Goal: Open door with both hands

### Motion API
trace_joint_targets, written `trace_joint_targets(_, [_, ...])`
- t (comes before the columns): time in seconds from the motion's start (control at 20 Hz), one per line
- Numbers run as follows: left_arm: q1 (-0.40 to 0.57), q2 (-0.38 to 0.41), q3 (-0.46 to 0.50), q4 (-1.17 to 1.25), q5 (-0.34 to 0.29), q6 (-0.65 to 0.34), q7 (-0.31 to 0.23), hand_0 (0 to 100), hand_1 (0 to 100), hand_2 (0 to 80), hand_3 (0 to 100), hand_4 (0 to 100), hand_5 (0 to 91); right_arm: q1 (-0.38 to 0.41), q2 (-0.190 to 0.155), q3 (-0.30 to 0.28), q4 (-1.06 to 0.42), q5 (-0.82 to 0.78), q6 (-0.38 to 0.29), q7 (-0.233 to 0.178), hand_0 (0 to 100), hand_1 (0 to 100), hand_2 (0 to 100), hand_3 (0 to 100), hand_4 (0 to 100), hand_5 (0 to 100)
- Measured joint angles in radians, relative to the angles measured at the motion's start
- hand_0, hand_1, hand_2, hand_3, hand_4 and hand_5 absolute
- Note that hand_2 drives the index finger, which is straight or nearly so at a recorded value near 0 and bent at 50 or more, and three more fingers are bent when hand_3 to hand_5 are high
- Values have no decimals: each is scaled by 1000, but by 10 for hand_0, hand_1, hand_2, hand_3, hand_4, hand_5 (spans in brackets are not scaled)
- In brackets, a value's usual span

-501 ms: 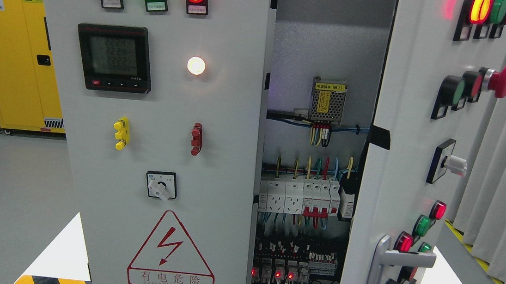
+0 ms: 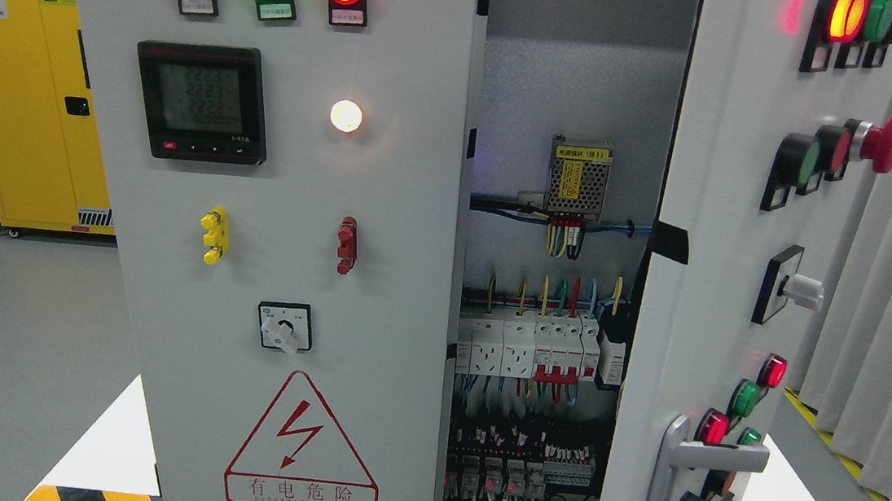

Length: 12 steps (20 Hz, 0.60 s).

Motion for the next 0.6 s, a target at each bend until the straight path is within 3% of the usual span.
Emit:
trace_joint_targets(0.35, [15, 20, 3, -42, 3, -10, -16, 378, 165, 0, 12, 0, 0, 0, -11, 0, 0, 0, 0, -1, 215, 61, 0, 0, 0, 0])
trace_joint_targets(0.6, [84, 51, 7, -149, 13, -103, -39, 400, 198, 6, 155, 0, 0, 0, -16, -1, 1, 0, 0, -1, 215, 61, 0, 0, 0, 0])
